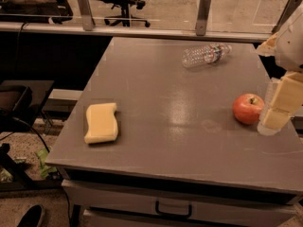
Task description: Move apple near sponge
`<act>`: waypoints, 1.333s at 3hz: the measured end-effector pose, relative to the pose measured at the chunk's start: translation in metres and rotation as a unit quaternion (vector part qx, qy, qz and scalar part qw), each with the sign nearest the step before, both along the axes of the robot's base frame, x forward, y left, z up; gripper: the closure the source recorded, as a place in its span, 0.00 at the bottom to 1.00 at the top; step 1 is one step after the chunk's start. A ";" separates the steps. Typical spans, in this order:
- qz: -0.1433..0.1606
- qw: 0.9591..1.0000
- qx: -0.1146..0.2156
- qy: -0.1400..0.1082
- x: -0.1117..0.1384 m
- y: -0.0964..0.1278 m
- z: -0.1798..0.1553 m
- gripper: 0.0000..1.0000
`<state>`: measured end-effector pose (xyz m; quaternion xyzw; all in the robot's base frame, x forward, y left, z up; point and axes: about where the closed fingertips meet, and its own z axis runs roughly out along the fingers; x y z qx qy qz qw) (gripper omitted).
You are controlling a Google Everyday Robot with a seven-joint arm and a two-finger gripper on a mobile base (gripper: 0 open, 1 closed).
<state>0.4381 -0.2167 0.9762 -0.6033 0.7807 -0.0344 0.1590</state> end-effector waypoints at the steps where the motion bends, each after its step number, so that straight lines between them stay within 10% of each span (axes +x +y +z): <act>1: 0.000 1.000 0.000 0.000 0.000 0.000 0.000 0.00; 4: 0.008 0.998 0.063 0.027 0.048 -0.036 -0.055 0.00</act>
Offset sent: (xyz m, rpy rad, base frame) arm 0.0207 -0.0176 -0.0198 0.0769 0.0502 0.0189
